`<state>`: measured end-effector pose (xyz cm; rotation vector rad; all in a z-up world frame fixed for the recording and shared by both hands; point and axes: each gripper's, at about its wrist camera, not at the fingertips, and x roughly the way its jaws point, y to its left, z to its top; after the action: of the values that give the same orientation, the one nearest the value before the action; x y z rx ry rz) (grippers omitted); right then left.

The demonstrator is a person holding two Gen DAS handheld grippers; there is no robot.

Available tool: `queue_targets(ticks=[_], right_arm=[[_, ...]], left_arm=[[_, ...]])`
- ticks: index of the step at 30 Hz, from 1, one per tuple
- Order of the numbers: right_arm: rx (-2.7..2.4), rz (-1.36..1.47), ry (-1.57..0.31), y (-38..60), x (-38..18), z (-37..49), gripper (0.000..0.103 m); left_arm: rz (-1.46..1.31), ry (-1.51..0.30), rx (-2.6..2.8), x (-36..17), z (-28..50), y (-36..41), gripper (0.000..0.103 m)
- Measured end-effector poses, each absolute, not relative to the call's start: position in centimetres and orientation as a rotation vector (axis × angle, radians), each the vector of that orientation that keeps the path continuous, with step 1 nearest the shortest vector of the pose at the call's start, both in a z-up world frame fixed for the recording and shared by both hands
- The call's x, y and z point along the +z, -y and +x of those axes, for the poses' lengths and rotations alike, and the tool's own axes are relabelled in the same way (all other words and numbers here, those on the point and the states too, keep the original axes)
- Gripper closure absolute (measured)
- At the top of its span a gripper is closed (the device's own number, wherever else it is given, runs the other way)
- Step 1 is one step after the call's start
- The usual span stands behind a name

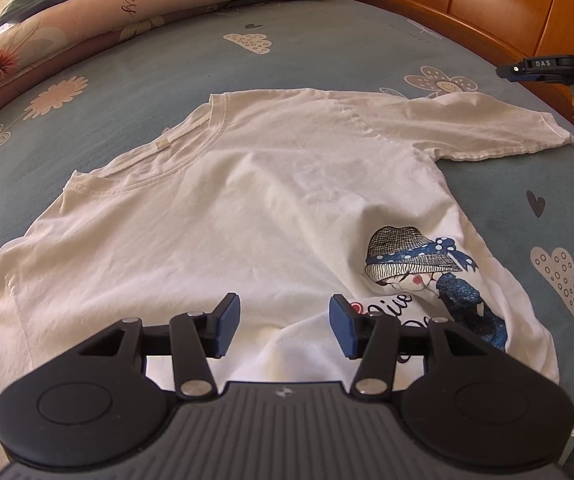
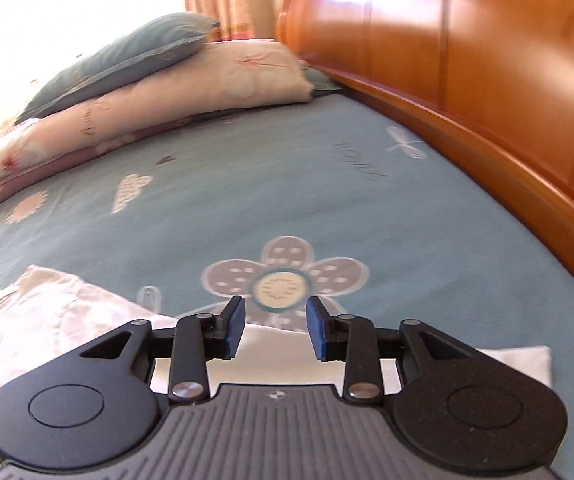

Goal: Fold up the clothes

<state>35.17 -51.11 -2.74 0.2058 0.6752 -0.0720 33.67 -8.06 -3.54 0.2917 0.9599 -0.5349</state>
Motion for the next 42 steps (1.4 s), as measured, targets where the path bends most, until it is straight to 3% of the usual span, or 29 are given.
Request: queue_targets(ticks=[8,15,18,25,33,36,39,42], right_arm=[[0.173,0.024,-0.772,42.8,-5.3,44.3,0.064],[0.234,-0.117,-0.823,40.2,-8.5,45.2,0.064],[0.241,-0.113,-0.816,39.6,-8.4,45.1,0.098],[0.13,-0.099,-0.776,39.1,-8.5,46.9,0.103],[0.094,0.132,-0.74,44.3,-4.8,42.2,0.089],[0.095,0.231,-0.796,46.2,-5.2,40.3,0.076],[0.058,0.242,-0.878,46.6,-7.4,40.2,0.074],[-0.036,0.189,-0.828,46.1,-8.8,40.8,0.075]], left_arm=[[0.272,-0.953,-0.548,-3.7,33.9,7.4,0.049],[0.255,-0.962,-0.539,-4.6,34.4,6.3,0.049],[0.252,-0.975,-0.534,-5.2,34.7,6.1,0.049],[0.236,-0.966,-0.52,-5.0,34.6,5.7,0.049],[0.223,-0.945,-0.505,-4.1,33.7,4.1,0.047],[0.214,-0.951,-0.504,-4.5,33.5,4.1,0.046],[0.213,-0.959,-0.504,-4.7,33.4,4.4,0.046],[0.23,-0.956,-0.498,-4.4,33.2,4.7,0.046]])
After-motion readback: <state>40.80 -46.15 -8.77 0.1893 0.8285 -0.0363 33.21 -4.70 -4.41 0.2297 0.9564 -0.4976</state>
